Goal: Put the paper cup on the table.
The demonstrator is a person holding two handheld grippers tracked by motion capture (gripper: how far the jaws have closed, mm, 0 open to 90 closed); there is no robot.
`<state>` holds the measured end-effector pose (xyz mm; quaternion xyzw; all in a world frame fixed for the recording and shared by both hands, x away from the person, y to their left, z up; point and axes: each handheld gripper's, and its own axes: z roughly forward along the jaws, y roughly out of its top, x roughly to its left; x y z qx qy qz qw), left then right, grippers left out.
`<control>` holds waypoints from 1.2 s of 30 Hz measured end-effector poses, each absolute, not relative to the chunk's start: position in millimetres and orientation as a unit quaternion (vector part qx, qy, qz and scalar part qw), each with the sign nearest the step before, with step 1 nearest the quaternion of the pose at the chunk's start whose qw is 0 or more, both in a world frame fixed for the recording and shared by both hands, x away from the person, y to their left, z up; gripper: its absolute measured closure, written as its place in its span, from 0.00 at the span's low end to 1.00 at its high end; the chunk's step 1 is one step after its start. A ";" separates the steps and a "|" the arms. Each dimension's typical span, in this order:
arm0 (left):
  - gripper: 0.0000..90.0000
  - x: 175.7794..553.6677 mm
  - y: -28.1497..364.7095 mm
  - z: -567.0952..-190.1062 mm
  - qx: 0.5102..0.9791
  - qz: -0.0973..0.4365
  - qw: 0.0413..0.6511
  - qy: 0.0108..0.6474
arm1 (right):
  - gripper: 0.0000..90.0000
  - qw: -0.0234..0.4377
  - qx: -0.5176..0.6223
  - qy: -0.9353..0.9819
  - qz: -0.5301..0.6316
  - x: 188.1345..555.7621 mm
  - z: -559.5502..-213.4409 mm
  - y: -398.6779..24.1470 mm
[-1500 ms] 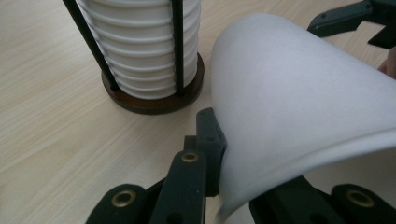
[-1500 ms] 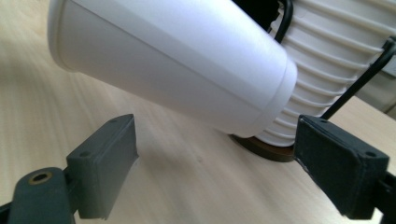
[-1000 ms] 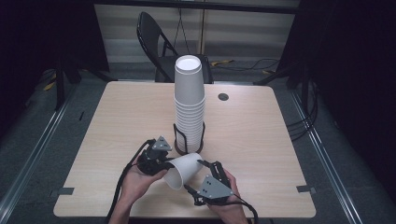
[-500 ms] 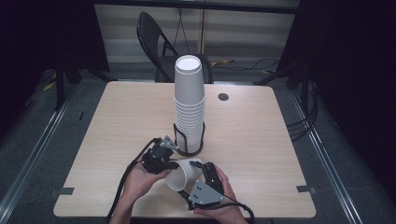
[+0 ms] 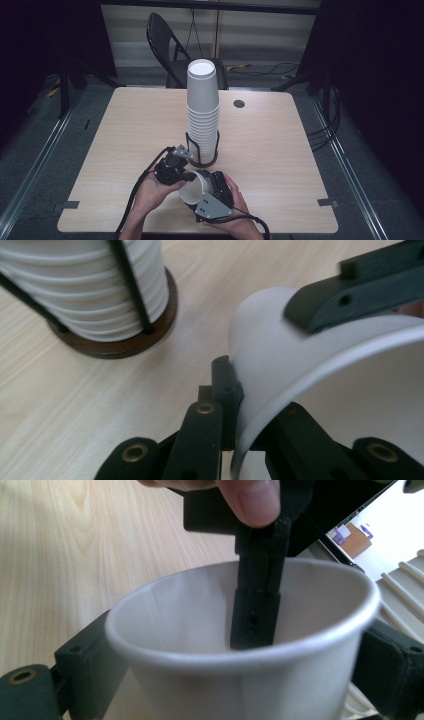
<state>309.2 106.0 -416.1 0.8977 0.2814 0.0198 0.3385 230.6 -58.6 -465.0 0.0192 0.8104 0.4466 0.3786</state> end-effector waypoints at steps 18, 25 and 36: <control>0.91 304.8 111.5 -422.0 0.873 0.032 0.387 0.295 | 0.13 0.363 0.045 0.801 0.474 234.9 -461.4 -60.8; 0.85 301.8 115.8 -427.0 0.859 0.042 0.411 0.301 | 0.13 0.350 0.066 0.800 0.483 236.7 -462.0 -62.8; 0.58 295.9 123.1 -430.7 0.822 0.098 0.458 0.324 | 0.13 0.327 0.106 0.797 0.497 242.9 -460.5 -71.8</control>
